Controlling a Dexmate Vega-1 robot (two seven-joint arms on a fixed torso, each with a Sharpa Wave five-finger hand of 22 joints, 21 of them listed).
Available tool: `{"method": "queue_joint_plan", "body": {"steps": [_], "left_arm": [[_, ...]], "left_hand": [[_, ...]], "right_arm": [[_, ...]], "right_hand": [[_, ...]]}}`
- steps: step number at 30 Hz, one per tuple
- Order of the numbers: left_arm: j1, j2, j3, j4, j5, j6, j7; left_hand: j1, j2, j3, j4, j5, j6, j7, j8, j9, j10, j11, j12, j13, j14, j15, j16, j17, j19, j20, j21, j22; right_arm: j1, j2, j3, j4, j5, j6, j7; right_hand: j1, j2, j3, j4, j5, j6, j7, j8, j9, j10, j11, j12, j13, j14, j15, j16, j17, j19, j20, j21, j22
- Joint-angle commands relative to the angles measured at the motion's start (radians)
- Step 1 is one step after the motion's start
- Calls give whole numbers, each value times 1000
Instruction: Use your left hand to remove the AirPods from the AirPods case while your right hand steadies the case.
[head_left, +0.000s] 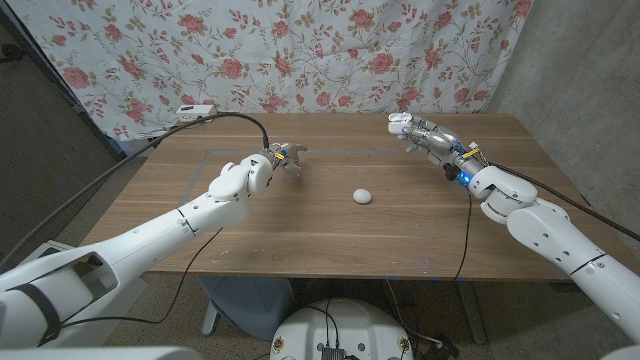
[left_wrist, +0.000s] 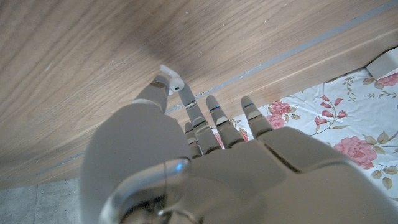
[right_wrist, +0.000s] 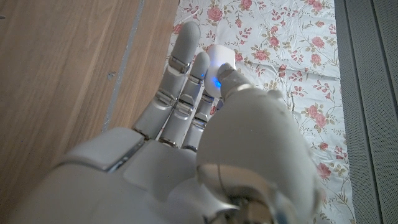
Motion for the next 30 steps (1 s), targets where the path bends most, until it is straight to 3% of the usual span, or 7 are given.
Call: {"method": "queue_joint_plan", "body": {"steps": [1, 16, 30], "left_arm": [[-13, -2, 6, 11, 30, -22, -12], [7, -2, -25, -11, 19, -16, -1], [43, -10, -88, -72, -32, -44, 86]], "left_hand": [[-21, -8, -2, 5, -2, -5, -1, 7, 5, -21, 2, -28, -20, -24, 9, -15, -14, -7, -1, -4, 6], [-47, -14, -1, 6, -3, -11, -3, 9, 4, -29, 2, -66, -49, -46, 25, -27, -36, -14, 1, -6, 6], [-62, -17, 0, 5, -4, -11, -1, 11, 4, -25, 2, -84, -67, -53, 32, -31, -50, -14, 3, -5, 6]], "right_arm": [[-5, -5, 5, -8, 1, -1, 0], [9, -7, 0, -4, -4, -5, 4], [18, -5, -5, 8, -7, -10, 2]], "right_hand": [[1, 5, 2, -7, 6, 6, 6, -2, 4, 38, -14, 205, 101, 37, -121, 0, 0, -142, -82, 7, 1], [1, 4, 2, -8, 8, 7, 6, -2, 4, 38, -16, 205, 100, 39, -122, 0, 0, -144, -82, 11, 1], [-1, 6, 3, -7, 10, 6, 6, -2, 3, 40, -16, 207, 101, 38, -119, -1, -1, -147, -83, 15, 0]]}}
